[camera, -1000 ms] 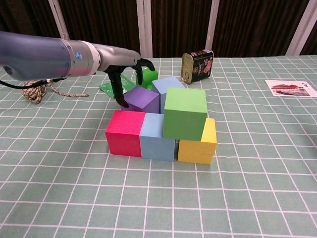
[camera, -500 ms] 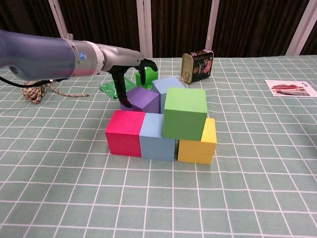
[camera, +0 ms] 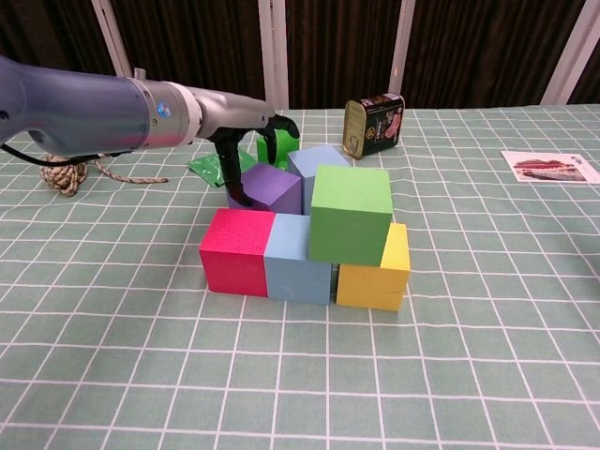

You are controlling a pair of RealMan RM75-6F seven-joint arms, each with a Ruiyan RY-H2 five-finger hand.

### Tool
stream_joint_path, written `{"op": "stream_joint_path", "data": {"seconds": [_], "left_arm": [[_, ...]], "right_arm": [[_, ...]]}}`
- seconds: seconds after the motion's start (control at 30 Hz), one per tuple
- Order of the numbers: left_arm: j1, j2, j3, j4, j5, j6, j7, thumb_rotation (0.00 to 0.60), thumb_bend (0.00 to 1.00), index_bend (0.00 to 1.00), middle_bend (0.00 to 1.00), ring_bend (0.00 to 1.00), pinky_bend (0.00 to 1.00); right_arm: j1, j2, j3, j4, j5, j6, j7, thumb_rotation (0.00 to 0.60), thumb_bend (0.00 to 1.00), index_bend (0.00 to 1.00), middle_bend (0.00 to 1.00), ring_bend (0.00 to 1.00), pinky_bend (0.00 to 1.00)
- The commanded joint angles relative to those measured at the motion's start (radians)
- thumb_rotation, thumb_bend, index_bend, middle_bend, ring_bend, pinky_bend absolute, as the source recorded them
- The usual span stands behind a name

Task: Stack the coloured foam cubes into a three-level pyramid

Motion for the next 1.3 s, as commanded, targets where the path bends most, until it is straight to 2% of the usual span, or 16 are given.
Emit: {"op": "stream_joint_path", "data": {"seconds": [0.03, 0.27, 0.5, 0.8, 1.03, 1.13, 1.3], "left_arm": [[-0.002, -0.003, 0.002, 0.002, 0.001, -0.002, -0.003, 0.6, 0.22, 0.0, 0.25, 0.0, 0.01], [-0.004, -0.008, 0.011, 0.004, 0.009, -0.003, -0.016, 0.6, 0.22, 0.0, 0.3, 0.0, 0.01], [0.0, -0.007, 0.023, 0.009, 0.011, 0.008, -0.021, 0.6, 0.33, 0.0, 0.33, 0.0, 0.01], [0.01, 0.018, 0.017, -0.001, 0.024, 0.032, -0.037, 0.6, 0.36, 0.0, 0.33, 0.0, 0.01], [0.035, 0.097, 0.021, -0.087, 0.04, 0.072, -0.042, 0.6, 0.36, 0.0, 0.33, 0.0, 0.01], [0.073, 0.191, 0.05, -0.196, 0.07, 0.116, -0.035, 0.6, 0.36, 0.0, 0.33, 0.0, 0.01], [0.121, 0.296, 0.086, -0.305, 0.112, 0.157, -0.036, 0.6, 0.36, 0.0, 0.33, 0.0, 0.01]], "right_arm": [[0.0, 0.0, 0.001, -0.001, 0.0, 0.0, 0.001, 0.6, 0.35, 0.0, 0.0, 0.0, 0.0], [-0.002, 0.0, 0.001, -0.002, -0.002, 0.0, 0.0, 0.6, 0.35, 0.0, 0.0, 0.0, 0.0], [-0.004, 0.001, 0.001, -0.005, -0.002, -0.004, 0.003, 0.6, 0.35, 0.0, 0.0, 0.0, 0.0], [-0.005, 0.001, 0.0, -0.006, -0.006, -0.006, 0.004, 0.6, 0.35, 0.0, 0.0, 0.0, 0.0], [-0.006, 0.002, 0.001, -0.006, -0.009, -0.005, 0.005, 0.6, 0.35, 0.0, 0.0, 0.0, 0.0], [-0.007, 0.003, 0.002, -0.007, -0.011, -0.005, 0.006, 0.6, 0.35, 0.0, 0.0, 0.0, 0.0], [-0.007, 0.004, 0.001, -0.014, -0.018, -0.003, 0.003, 0.6, 0.35, 0.0, 0.0, 0.0, 0.0]]}}
